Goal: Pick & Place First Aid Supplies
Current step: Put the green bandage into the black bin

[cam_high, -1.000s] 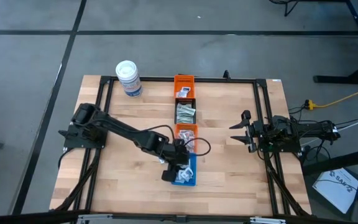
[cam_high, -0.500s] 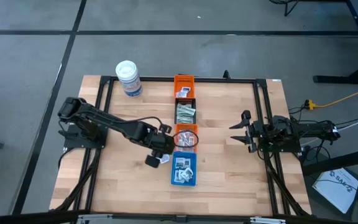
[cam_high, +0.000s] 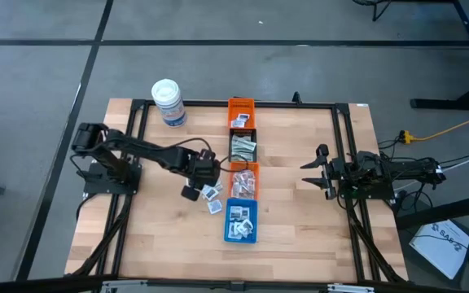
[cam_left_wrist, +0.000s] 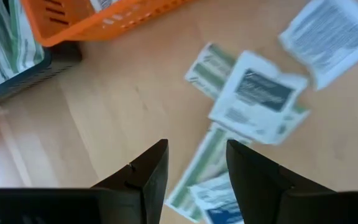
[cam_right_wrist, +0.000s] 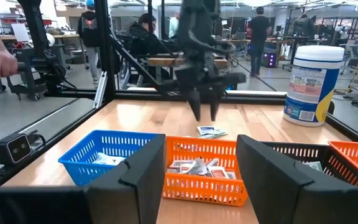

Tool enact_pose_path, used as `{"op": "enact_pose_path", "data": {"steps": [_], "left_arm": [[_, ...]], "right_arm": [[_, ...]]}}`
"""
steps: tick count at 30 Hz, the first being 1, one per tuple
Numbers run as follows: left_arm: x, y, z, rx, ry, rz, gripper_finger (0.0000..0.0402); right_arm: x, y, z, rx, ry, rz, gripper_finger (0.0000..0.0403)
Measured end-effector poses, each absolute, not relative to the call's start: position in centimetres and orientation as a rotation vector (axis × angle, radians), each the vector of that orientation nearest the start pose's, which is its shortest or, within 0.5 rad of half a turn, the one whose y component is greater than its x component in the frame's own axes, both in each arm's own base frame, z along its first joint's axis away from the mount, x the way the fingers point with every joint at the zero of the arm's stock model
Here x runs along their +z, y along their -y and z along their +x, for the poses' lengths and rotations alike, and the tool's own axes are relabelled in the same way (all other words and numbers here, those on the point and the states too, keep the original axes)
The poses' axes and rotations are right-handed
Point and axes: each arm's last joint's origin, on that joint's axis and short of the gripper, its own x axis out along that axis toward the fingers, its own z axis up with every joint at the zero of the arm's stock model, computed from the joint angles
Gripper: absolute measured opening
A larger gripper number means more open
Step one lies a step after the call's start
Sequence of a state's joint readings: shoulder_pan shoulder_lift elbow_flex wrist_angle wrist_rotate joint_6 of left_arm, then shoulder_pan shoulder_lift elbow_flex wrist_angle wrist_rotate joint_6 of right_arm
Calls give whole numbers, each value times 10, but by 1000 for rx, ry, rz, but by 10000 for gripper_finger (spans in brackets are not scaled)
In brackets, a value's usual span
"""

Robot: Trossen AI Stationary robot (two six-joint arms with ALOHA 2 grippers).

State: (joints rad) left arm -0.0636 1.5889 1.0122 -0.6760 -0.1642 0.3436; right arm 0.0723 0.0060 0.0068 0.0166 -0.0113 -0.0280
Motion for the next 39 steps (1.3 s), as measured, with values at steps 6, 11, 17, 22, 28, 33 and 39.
{"op": "enact_pose_path", "data": {"steps": [6, 11, 17, 22, 28, 33, 39], "left_arm": [[175, -5, 296, -179, -1272, 410, 157], [163, -7, 299, -253, -1298, 361, 157], [142, -6, 302, -321, -1356, 350, 157], [133, -6, 306, -324, -1373, 348, 157], [130, -7, 309, -320, -1362, 346, 143], [129, -9, 311, -275, -1347, 305, 97], [131, -8, 315, -205, -1308, 259, 21]], "right_arm": [[167, -7, 97, 84, 18, -28, 195], [167, -7, 97, 84, 18, -28, 195], [167, -7, 97, 83, 19, -27, 195], [167, -7, 97, 83, 18, -28, 195], [167, -7, 97, 84, 18, -28, 195], [167, -7, 97, 83, 18, -27, 195], [167, -7, 97, 84, 18, -28, 195]]}}
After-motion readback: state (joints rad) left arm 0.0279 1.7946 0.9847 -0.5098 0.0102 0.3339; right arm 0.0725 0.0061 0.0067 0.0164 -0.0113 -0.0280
